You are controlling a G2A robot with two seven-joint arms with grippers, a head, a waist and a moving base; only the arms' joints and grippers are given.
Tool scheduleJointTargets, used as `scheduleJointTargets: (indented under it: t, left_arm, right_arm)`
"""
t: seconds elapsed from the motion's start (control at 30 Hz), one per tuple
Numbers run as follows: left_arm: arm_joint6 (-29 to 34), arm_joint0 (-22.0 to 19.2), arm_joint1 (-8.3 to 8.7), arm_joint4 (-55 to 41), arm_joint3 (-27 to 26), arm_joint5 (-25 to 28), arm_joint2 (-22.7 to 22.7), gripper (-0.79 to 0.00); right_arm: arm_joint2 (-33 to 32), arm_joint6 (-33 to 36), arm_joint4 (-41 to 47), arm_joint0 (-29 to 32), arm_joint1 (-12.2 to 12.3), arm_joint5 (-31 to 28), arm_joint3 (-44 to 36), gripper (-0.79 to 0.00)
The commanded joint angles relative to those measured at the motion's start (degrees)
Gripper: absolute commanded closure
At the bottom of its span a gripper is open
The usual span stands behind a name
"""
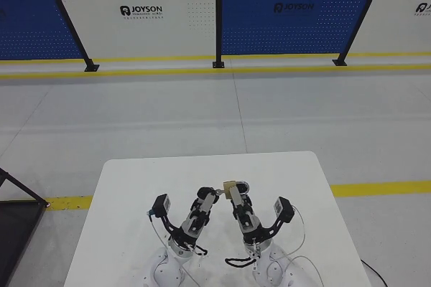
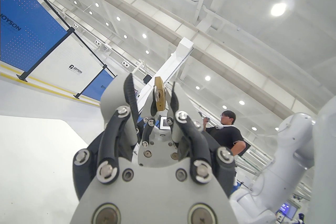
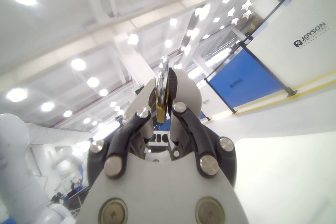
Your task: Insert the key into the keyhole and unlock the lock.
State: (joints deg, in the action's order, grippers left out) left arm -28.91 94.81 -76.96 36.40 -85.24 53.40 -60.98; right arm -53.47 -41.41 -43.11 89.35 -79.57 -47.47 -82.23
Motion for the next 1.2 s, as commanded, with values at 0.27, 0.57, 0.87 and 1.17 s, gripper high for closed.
scheduleJointTargets:
  t: [0.27, 0.57, 0.87, 1.17]
  left_arm:
    - [0.92, 0.08, -0.12, 0.13, -0.11, -0.01, -0.16, -0.12]
    - [1.35, 0.11, -0.27, 0.11, 0.1, -0.29, -0.26, -0.058]
    - [1.07, 0.13, -0.39, 1.42, 0.1, -0.63, -0.63, 0.0]
    - [-2.34, 0.34, -0.48, 8.59, 0.09, -1.84, -1.83, 0.0]
  right_arm:
    - [-0.38, 2.04, 0.17, 0.33, -0.17, 0.23, -0.22, 0.0]
    - [-0.65, 3.01, 0.22, 0.56, -0.35, 0.5, -0.26, 0.0]
    - [-0.87, 3.88, -0.38, 0.83, -0.48, 0.67, -0.31, 0.0]
    - [-1.16, 4.9, -0.53, 1.1, -0.57, 1.08, -0.52, 0.0]
